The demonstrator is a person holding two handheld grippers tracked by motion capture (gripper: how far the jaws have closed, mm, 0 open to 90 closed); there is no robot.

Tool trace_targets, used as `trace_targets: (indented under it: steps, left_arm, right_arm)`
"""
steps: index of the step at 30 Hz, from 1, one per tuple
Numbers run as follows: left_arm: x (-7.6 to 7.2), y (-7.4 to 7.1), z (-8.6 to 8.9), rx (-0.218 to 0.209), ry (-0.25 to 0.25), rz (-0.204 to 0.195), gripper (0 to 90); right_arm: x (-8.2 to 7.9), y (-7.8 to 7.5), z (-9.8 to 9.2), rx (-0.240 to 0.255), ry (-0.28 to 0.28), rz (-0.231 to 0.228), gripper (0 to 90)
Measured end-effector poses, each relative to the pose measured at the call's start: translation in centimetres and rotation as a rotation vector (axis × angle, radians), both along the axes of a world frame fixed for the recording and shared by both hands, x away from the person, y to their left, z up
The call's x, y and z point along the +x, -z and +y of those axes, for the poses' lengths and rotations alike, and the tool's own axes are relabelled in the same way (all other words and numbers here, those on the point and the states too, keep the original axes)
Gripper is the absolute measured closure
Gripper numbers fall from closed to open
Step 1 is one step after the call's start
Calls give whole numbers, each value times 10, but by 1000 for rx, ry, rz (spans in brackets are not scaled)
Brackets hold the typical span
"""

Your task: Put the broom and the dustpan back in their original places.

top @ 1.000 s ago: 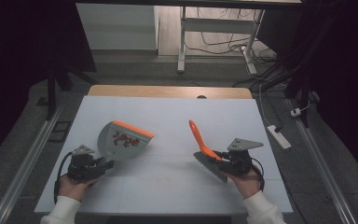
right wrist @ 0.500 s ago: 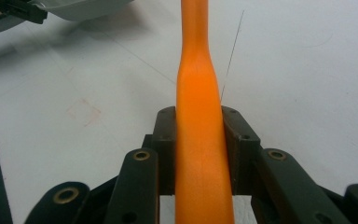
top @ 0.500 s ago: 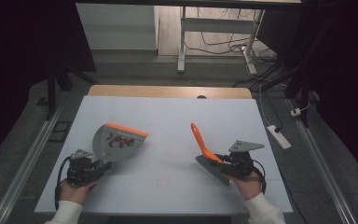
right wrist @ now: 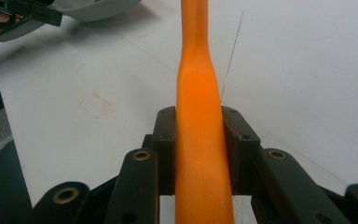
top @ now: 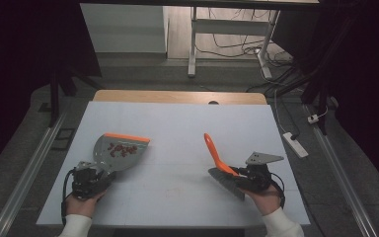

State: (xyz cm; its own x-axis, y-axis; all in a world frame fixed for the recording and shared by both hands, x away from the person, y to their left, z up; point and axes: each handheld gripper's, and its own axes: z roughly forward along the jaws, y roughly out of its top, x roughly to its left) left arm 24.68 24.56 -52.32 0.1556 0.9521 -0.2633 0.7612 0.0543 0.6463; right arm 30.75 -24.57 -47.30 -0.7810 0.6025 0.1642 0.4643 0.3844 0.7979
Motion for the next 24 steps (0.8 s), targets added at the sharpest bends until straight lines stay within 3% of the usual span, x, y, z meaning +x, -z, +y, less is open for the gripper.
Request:
trace_targets:
  steps: [5,10,15,18,24]
  left_arm:
    - [0,2,2,0,-32,2,620]
    - [2,5,2,4,-36,13,619]
    - [2,6,0,20,-29,15,616]
    - [3,7,-1,19,-25,19,617]
    - [3,9,-3,19,-10,36,617]
  right_arm:
    - [0,3,-3,-5,-1,17,702]
    - [3,11,-4,-39,0,47,701]
    - [6,14,-7,-40,19,52,702]
    - [9,15,-11,-45,42,51,701]
    - [20,22,-21,-50,116,89,680]
